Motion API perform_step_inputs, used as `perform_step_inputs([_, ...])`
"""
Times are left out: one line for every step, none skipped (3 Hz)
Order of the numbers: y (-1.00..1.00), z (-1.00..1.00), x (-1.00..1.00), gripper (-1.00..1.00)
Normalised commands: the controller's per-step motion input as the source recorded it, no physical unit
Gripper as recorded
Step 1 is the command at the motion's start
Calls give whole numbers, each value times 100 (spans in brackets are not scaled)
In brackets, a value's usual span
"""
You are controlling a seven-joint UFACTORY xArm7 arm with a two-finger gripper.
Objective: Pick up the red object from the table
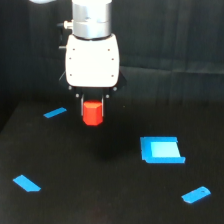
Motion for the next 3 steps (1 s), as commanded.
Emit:
perform_step_inputs([7,4,0,-100])
perform_step_inputs([6,14,-2,-97])
perform_step_inputs([10,7,-2,-100])
